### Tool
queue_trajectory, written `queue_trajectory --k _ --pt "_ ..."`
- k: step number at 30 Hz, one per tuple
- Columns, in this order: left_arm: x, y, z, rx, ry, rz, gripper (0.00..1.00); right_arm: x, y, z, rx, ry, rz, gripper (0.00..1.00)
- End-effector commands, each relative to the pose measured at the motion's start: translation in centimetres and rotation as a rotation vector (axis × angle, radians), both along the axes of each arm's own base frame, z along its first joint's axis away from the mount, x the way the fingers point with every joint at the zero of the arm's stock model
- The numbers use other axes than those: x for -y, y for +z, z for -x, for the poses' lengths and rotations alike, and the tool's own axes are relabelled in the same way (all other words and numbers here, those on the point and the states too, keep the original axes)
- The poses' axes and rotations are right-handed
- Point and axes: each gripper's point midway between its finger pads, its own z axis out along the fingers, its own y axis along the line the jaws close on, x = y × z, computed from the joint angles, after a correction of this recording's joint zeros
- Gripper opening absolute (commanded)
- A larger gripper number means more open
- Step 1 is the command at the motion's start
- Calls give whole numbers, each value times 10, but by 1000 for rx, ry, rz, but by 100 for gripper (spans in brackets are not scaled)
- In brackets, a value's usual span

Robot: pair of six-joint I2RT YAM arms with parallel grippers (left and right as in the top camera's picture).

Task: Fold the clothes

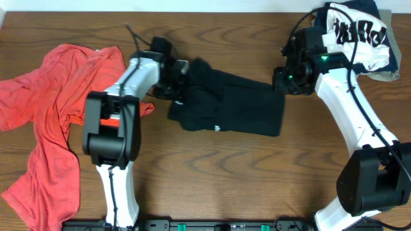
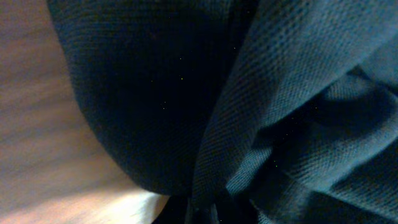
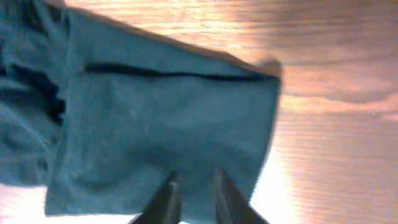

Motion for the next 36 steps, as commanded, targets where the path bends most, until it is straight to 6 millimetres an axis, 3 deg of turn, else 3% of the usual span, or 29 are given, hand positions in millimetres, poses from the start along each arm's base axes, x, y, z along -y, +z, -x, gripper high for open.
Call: queue_trajectory --k 1,5,10,14,20,25,36 --pt "-35 38 -19 100 56 -70 6 -16 -2 -2 -8 -24 -27 1" --pt "-38 64 -20 152 57 -70 6 -51 -20 -2 -68 11 -159 1" --pt "-44 85 -15 184 53 -108 7 -84 -64 5 -215 -10 -256 1" --pt "-49 98 -9 194 57 -134 6 -95 -86 7 -289 -33 -319 1" --pt "-42 125 -4 250 43 -132 7 -87 -99 8 -332 -78 -322 1" --pt "-10 146 1 315 -28 -112 6 -81 -114 13 -381 -99 -309 1" --pt "113 157 32 418 -303 -36 6 -83 -126 17 -421 -102 -320 1"
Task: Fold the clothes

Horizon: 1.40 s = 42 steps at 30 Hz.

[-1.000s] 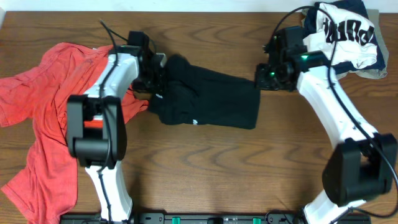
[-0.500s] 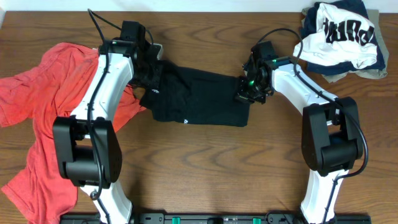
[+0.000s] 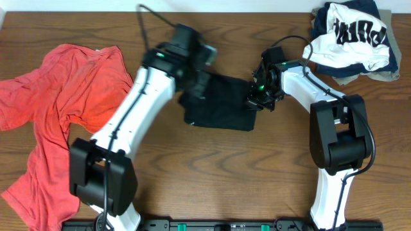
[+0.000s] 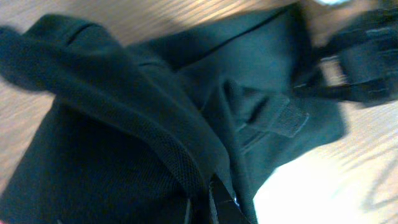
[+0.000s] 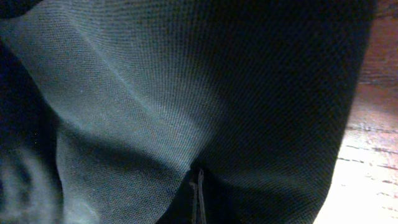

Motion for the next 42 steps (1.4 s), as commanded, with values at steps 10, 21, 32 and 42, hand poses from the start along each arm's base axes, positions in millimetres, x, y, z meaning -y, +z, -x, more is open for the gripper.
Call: queue_trajectory --k 10,21,32,42 --pt "105 -33 27 26 -233 15 6 17 30 -30 100 -54 -100 1" --pt "117 -67 24 -10 -232 3 57 117 206 -63 578 -241 -101 3" --pt "63 55 -17 132 27 120 98 137 207 -38 540 -231 -19 43" --pt "-92 201 -39 453 357 233 98 48 163 -29 471 17 -17 47"
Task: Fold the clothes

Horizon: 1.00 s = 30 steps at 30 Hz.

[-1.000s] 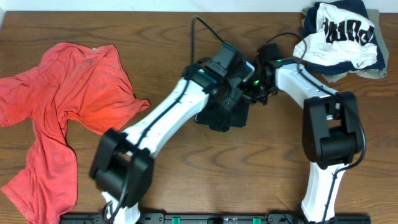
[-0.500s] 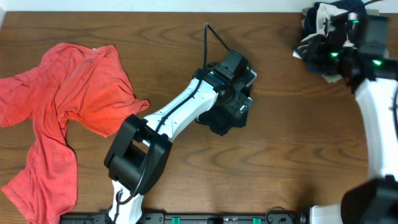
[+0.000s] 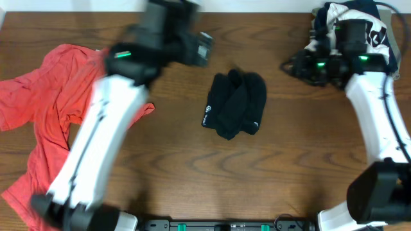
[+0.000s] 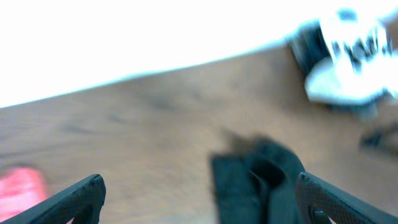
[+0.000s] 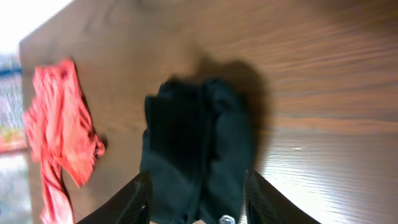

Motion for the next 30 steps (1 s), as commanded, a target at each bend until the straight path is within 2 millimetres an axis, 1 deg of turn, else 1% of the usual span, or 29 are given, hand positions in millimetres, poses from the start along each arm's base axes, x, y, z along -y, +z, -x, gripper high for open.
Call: queue_trajectory --k 1,2,3,6,9,11,15,16,18,21,23,26,28,29,30 --pt "-45 8 -5 4 115 14 98 -45 -19 8 -6 118 55 48" --pt "-60 7 -7 -1 154 19 98 -57 -26 10 -19 127 82 50" --pt "-70 5 -8 -10 179 21 98 -67 -32 12 -29 132 102 52" --pt "-93 -8 -12 -50 233 15 98 -100 -54 22 -54 177 168 61" --pt "-102 -22 -13 -86 255 8 98 -124 -70 35 -67 233 222 66" --pt "-106 -31 -15 -108 269 -2 98 -138 -78 44 -71 265 259 68" --pt "-112 -47 -16 -148 295 -31 98 -151 -88 56 -69 301 323 68" --pt "-112 -51 -16 -162 295 -34 98 -152 -88 58 -67 305 339 66" --pt "-112 -57 -16 -180 295 -38 98 -152 -90 60 -66 301 368 60" --pt "-112 -64 -17 -201 295 -41 98 -148 -92 62 -69 297 397 43" --pt "-112 -66 -17 -207 294 -43 98 -144 -93 64 -79 295 415 39" --pt "-112 -67 -17 -208 294 -43 98 -140 -95 66 -92 292 434 37" --pt "-112 -67 -17 -208 294 -43 98 -140 -95 67 -93 293 434 31" --pt "-112 -67 -17 -208 294 -43 98 -141 -95 67 -94 294 435 26" --pt "-112 -67 -17 -209 294 -43 98 -141 -95 68 -94 295 435 23"
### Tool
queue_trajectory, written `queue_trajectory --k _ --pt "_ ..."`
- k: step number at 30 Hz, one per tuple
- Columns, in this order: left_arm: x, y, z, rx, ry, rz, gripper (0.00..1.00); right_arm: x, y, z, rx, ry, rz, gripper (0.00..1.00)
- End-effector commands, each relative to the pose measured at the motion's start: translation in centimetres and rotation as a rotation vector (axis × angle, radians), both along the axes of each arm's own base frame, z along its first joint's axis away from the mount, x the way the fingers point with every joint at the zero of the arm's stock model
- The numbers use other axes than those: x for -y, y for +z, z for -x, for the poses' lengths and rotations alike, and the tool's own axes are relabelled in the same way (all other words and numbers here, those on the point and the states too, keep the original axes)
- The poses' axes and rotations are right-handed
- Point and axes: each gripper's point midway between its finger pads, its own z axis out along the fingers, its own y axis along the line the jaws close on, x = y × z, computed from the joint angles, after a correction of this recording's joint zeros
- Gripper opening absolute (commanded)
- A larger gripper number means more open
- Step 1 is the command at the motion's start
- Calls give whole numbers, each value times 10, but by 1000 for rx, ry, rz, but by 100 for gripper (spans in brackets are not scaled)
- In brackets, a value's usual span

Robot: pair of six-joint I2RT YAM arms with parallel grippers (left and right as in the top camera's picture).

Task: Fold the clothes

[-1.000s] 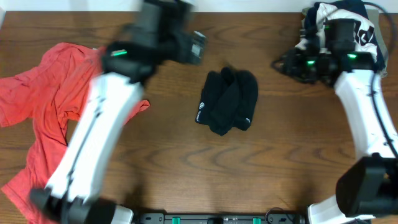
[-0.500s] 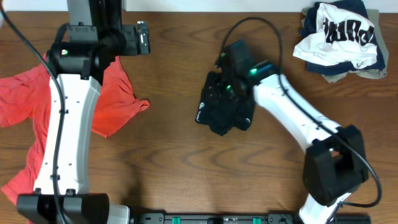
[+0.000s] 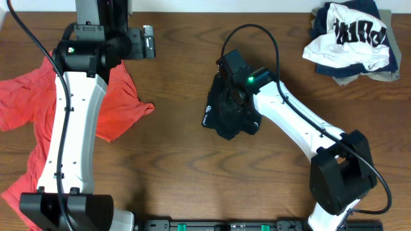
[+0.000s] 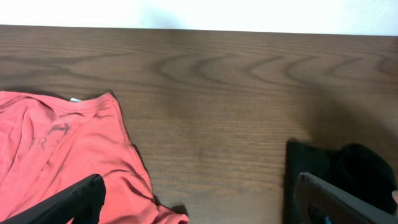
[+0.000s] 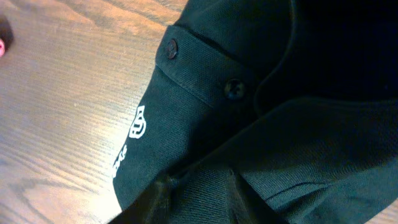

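Note:
The black polo shirt (image 3: 236, 110) lies in a compact folded bundle at mid-table, its white logo facing left. My right gripper (image 3: 230, 95) is down on its top. In the right wrist view the fingers (image 5: 163, 194) are pressed into the black shirt (image 5: 205, 93), and my right gripper (image 5: 200, 194) pinches a ridge of cloth. My left gripper (image 3: 149, 42) hangs open at the back left, above the table. In its wrist view my left gripper (image 4: 208, 202) holds nothing, with the red shirt (image 4: 56, 143) at left and the black shirt (image 4: 336, 177) at right.
A red shirt (image 3: 58, 109) is spread loosely over the table's left side, partly under the left arm. A pile of white, navy and grey clothes (image 3: 350, 38) sits at the back right corner. Bare wood (image 3: 192, 179) lies in front of the bundle.
My right gripper was open and raised near the pile at the back right; now it is down on the black bundle, closed on cloth. My left arm has settled at the back left, still open.
At first the black shirt lay flat and wide, with a gripper at each end. Then both were shut on it and it was shorter. Then it lay as a small bundle with both grippers open and away. Now my right gripper is back on it.

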Motion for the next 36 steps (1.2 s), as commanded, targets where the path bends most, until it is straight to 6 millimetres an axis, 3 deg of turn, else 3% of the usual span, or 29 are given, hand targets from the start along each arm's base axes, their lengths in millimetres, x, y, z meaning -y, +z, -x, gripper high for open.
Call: queue_trajectory --k 1,5,9,17,23,28,30,36 --pt "-3 -10 0 -29 16 2 98 2 -5 1 1 -1 29 20" --pt "-3 -11 0 -30 16 2 98 -1 -6 6 -5 11 37 1" --pt "-3 -11 0 -31 16 2 98 13 -7 10 -49 -45 57 1" --pt "-3 -11 0 -31 16 3 98 88 -4 41 -264 -194 165 1" --pt "-3 -11 1 -32 16 3 97 101 -5 52 -319 -193 201 1" --pt "-3 -11 1 -32 16 2 98 105 -4 47 -308 -198 190 28" --pt "-3 -11 0 -32 16 2 98 97 -1 37 -270 -152 138 37" --pt "-2 -11 1 -32 16 3 98 77 37 -10 -48 -104 69 62"
